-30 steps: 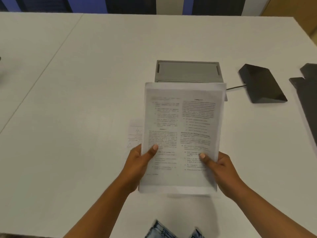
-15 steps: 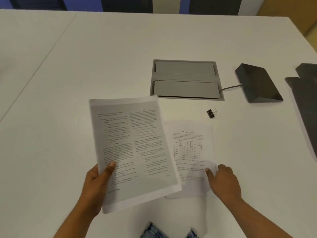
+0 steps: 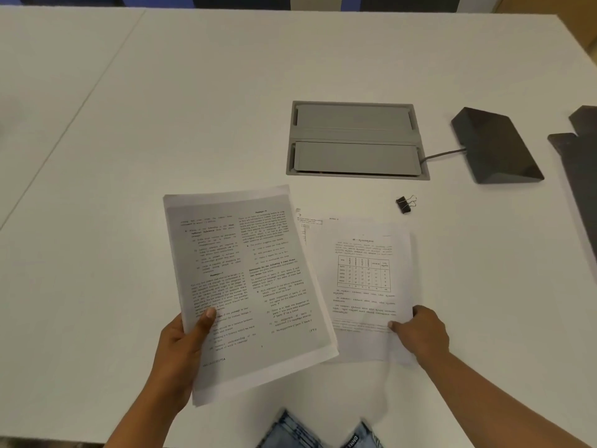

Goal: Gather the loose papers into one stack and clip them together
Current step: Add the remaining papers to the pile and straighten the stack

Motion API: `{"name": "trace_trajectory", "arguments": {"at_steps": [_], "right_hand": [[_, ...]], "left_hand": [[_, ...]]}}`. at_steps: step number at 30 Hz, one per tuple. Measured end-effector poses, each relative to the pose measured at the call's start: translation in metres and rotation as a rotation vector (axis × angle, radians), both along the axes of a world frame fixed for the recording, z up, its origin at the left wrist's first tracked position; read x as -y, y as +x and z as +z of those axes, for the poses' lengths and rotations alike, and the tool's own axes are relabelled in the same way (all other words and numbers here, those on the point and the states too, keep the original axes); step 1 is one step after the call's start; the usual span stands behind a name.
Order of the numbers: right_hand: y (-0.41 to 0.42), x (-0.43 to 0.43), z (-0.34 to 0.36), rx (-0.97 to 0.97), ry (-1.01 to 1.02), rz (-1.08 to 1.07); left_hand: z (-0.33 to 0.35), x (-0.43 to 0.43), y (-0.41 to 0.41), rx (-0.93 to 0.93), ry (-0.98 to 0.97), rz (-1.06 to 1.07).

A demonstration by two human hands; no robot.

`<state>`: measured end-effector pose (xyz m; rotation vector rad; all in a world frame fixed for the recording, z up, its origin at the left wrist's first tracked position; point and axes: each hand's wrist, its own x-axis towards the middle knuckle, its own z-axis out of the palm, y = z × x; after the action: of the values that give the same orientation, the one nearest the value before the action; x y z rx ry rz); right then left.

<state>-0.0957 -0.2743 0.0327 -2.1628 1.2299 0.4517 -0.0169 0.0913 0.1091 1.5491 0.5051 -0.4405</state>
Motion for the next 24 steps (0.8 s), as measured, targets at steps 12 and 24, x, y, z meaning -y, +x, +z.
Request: {"name": "trace_trajectory", "arguments": {"at_steps": [12,24], "right_hand": [[-0.022,0.023,0.013,0.245,0.039,-0.023],[-0.032,0.04,0.072,0.645,0.449,-0.332]], "left_hand": [[0.002,-0.002,0.015,0.043,0.079,-0.02],[0.007,0.004,0.029,0.091,0.126,-0.059]]}}
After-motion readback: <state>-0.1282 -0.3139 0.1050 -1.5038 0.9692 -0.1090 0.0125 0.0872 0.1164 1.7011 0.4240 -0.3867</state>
